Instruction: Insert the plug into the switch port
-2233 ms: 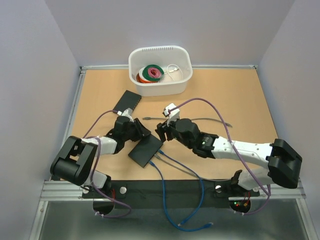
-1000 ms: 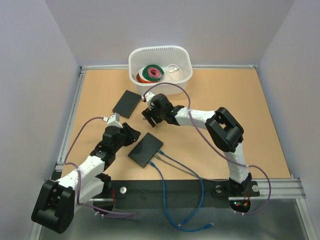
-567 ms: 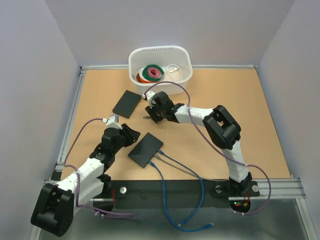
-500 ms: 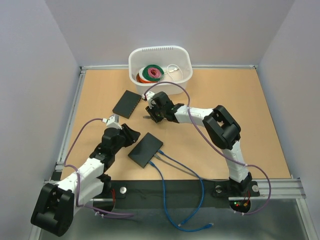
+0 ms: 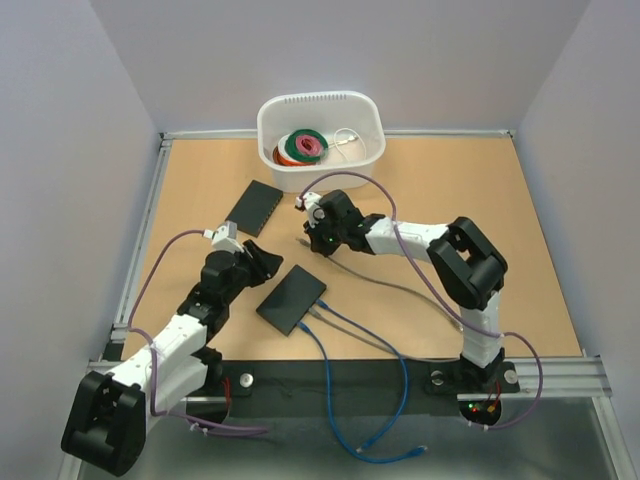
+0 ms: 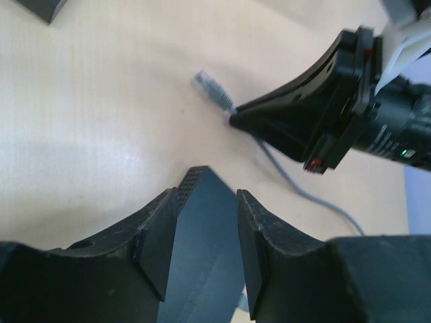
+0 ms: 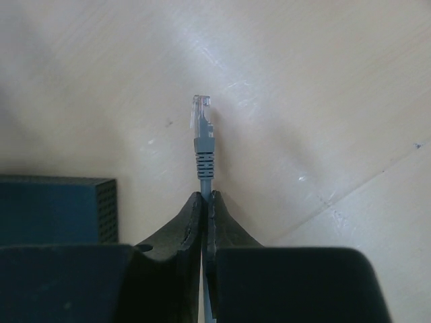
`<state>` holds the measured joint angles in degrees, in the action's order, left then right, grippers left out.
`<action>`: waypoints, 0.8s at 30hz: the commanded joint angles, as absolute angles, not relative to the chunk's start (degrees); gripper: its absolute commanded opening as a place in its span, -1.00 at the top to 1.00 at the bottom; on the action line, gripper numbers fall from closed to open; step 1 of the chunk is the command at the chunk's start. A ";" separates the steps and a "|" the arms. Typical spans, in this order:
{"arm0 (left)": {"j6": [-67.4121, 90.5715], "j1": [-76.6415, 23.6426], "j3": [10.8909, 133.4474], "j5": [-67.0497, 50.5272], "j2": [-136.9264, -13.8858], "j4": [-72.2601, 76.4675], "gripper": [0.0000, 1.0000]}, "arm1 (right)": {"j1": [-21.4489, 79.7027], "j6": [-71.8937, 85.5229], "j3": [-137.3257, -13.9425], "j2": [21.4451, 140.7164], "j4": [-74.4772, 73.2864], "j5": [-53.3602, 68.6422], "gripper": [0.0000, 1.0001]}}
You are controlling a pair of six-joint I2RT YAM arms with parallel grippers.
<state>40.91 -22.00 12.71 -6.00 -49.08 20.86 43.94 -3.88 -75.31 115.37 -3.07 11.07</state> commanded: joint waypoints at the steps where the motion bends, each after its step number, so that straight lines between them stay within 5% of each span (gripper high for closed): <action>1: 40.16 -21.71 16.52 -9.57 -46.76 26.80 -0.05 | 44.21 -2.73 -72.87 106.02 -1.23 18.17 0.99; 10: 44.30 -21.71 16.09 -15.64 -44.22 37.44 -0.09 | 44.12 3.07 -68.73 95.02 -1.32 34.52 0.99; 24: 44.65 -21.71 14.06 -15.91 -38.23 38.15 -0.15 | 44.12 5.71 -67.50 89.83 -1.32 39.29 0.99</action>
